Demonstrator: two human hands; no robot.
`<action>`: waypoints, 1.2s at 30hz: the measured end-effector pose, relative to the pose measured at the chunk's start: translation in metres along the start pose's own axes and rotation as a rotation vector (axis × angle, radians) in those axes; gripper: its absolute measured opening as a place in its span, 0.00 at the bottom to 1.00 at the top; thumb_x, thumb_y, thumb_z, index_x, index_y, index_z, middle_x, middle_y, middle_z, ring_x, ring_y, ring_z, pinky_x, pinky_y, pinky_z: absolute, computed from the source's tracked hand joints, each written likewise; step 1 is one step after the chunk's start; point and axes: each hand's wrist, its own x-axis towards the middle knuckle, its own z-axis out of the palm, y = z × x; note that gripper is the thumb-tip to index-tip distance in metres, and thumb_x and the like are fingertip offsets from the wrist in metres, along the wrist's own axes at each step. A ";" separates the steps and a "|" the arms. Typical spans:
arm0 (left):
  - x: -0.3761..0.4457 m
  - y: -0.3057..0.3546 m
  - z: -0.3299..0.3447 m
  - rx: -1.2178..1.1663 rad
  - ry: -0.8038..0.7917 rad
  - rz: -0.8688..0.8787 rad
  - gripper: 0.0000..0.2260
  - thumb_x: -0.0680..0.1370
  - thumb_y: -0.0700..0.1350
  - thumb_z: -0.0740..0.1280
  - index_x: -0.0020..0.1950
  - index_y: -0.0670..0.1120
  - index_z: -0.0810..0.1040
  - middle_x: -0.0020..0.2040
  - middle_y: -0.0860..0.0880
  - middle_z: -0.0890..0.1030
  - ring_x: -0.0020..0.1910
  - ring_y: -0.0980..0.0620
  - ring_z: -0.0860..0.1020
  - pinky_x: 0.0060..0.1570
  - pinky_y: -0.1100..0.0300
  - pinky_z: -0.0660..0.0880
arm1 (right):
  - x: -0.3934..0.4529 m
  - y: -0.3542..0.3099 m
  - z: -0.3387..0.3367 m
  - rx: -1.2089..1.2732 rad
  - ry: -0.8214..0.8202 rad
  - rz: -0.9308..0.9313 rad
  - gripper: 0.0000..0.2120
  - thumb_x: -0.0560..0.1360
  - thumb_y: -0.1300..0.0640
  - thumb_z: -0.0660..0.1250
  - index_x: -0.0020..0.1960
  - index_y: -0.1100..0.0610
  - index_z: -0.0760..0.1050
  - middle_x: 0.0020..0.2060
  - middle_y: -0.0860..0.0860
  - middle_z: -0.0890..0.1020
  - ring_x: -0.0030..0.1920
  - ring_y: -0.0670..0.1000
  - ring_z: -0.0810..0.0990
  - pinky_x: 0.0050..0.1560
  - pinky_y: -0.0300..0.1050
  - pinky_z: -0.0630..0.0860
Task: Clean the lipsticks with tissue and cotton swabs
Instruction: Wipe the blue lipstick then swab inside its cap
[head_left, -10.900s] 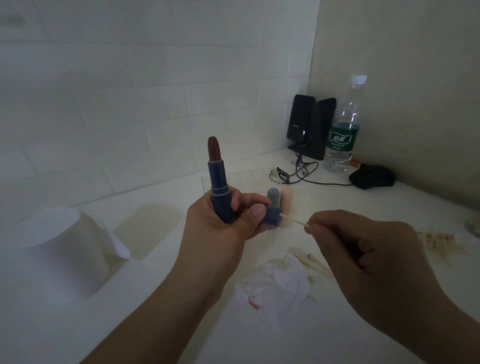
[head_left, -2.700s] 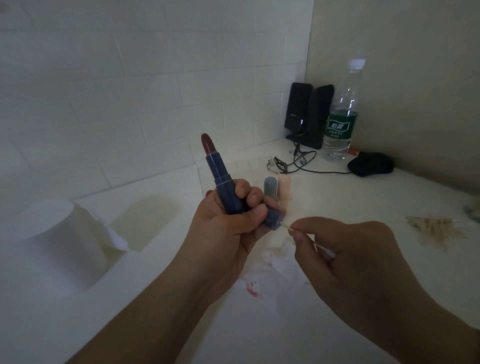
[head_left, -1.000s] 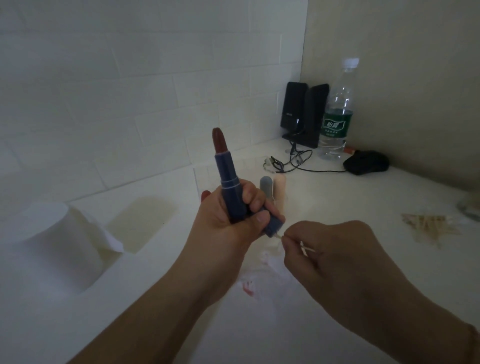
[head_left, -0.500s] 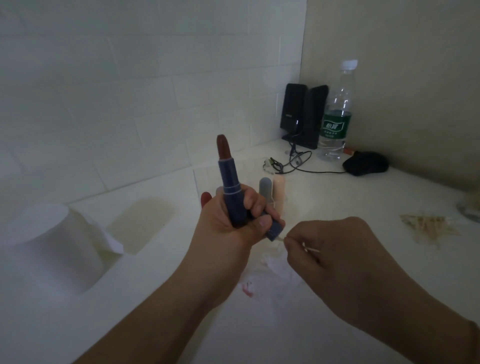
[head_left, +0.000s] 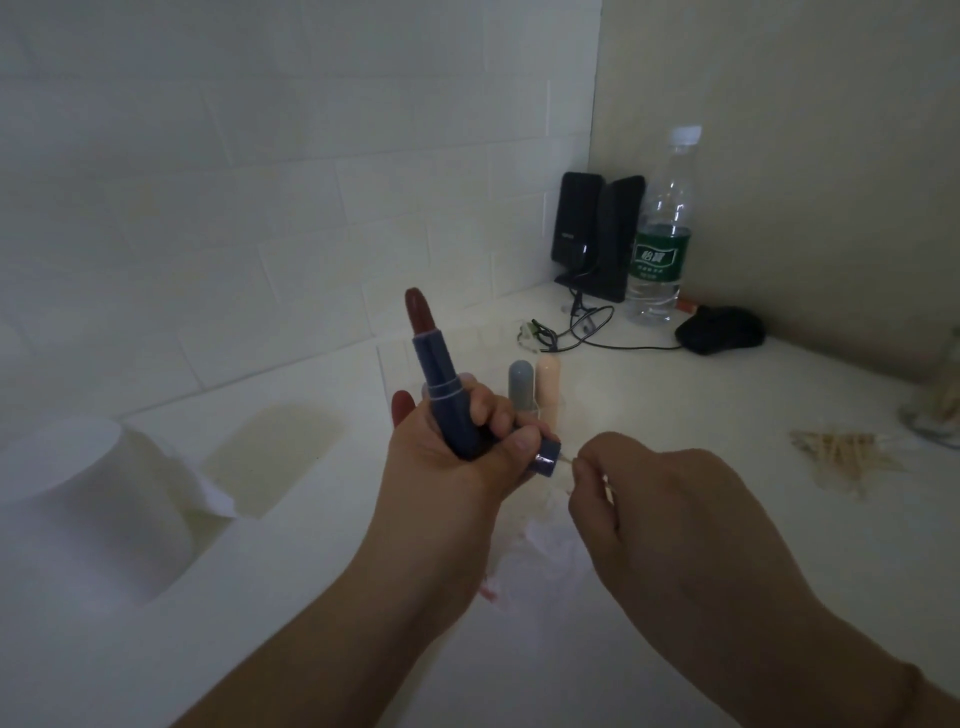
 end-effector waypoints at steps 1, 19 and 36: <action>0.000 0.000 0.000 -0.034 0.006 -0.022 0.16 0.73 0.25 0.65 0.38 0.45 0.67 0.34 0.49 0.73 0.40 0.50 0.78 0.52 0.51 0.77 | 0.001 -0.002 -0.002 -0.026 -0.036 0.001 0.16 0.62 0.56 0.79 0.35 0.54 0.71 0.23 0.45 0.55 0.19 0.45 0.47 0.26 0.28 0.40; 0.004 0.006 -0.007 -0.134 -0.002 -0.066 0.15 0.73 0.25 0.63 0.38 0.44 0.67 0.35 0.48 0.74 0.43 0.46 0.77 0.53 0.49 0.78 | -0.006 0.000 0.001 0.156 0.185 -0.264 0.11 0.72 0.51 0.58 0.33 0.52 0.73 0.26 0.43 0.55 0.21 0.37 0.46 0.22 0.30 0.49; 0.011 0.016 -0.012 -0.391 -0.020 -0.034 0.10 0.67 0.30 0.64 0.39 0.44 0.68 0.35 0.47 0.74 0.40 0.50 0.81 0.52 0.52 0.80 | 0.003 0.016 0.000 0.460 0.238 -0.060 0.07 0.78 0.48 0.62 0.41 0.44 0.73 0.26 0.40 0.73 0.27 0.45 0.73 0.28 0.32 0.67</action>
